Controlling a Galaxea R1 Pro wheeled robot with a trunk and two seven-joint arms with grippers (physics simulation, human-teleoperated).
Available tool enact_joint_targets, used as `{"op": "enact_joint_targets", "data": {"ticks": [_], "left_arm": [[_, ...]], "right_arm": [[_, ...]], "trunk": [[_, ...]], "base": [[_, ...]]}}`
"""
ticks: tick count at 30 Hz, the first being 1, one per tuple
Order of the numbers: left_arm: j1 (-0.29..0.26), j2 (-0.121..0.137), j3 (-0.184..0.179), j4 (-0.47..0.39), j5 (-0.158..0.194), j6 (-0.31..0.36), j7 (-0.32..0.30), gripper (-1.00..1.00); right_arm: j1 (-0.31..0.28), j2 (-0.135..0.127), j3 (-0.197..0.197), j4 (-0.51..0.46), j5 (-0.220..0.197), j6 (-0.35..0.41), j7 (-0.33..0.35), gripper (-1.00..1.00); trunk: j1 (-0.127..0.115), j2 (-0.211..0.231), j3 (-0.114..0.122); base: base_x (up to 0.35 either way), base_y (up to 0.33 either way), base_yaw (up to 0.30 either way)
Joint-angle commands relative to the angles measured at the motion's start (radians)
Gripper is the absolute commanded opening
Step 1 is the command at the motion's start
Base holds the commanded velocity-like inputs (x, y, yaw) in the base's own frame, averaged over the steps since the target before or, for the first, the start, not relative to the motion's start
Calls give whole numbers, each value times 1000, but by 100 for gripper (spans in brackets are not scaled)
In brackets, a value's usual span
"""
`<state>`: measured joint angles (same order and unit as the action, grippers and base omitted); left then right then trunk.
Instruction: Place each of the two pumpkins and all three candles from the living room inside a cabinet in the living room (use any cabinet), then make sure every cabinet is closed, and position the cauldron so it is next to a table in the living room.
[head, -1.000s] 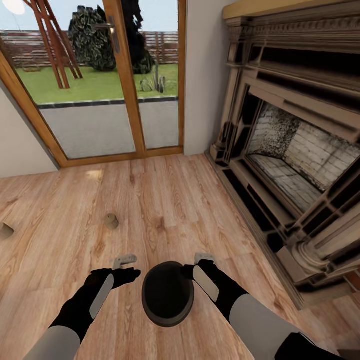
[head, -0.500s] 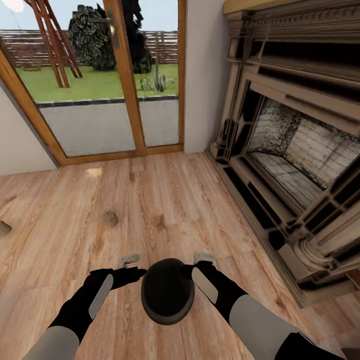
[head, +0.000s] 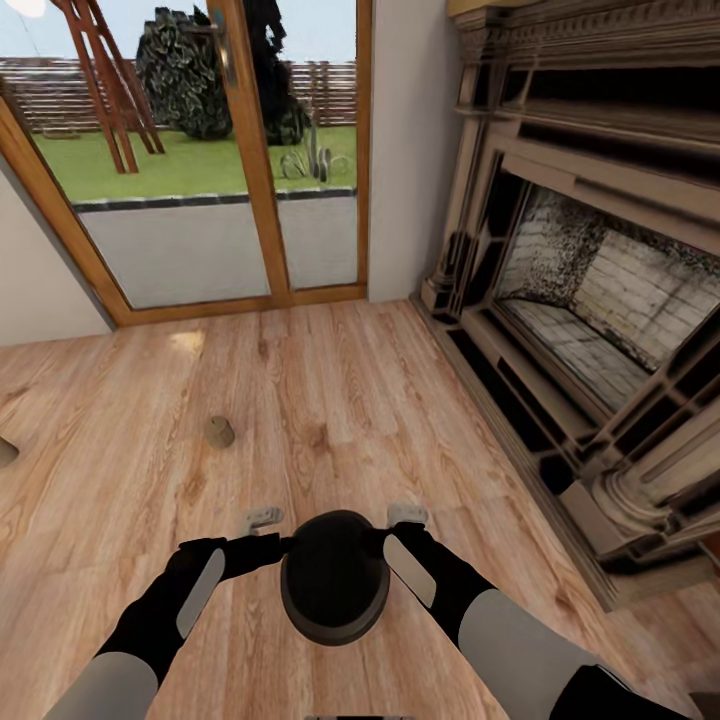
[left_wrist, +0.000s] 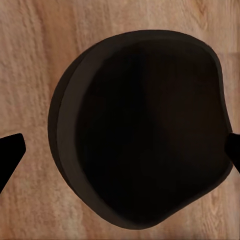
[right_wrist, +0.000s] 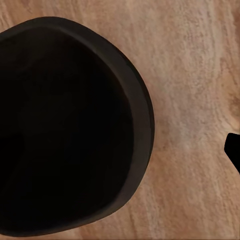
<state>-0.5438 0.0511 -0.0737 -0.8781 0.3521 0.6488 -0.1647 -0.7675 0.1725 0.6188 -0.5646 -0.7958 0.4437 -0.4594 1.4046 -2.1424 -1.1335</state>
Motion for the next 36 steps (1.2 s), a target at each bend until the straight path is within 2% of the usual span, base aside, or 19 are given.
{"op": "enact_joint_targets", "data": {"ticks": [1, 10, 32, 36], "left_arm": [[-1, 0, -2, -1, 0, 3, 0, 100], [0, -4, -8, 1, 5, -26, 67, 100], [0, -5, -4, 1, 5, -28, 71, 100], [0, -5, -4, 1, 5, -28, 71, 100]], "right_arm": [[-1, -1, 6, -1, -8, -2, -8, 100], [-1, 0, 7, 0, -8, -8, -8, 100], [-1, 1, 9, 2, -8, -28, -8, 100], [-1, 1, 19, 3, -8, -32, -8, 100]], "trunk": [[4, -8, -4], [38, -71, -32], [123, -225, -101], [138, -253, -114]], "base": [[0, 0, 0], [0, 0, 0], [0, 0, 0], [0, 0, 0]]}}
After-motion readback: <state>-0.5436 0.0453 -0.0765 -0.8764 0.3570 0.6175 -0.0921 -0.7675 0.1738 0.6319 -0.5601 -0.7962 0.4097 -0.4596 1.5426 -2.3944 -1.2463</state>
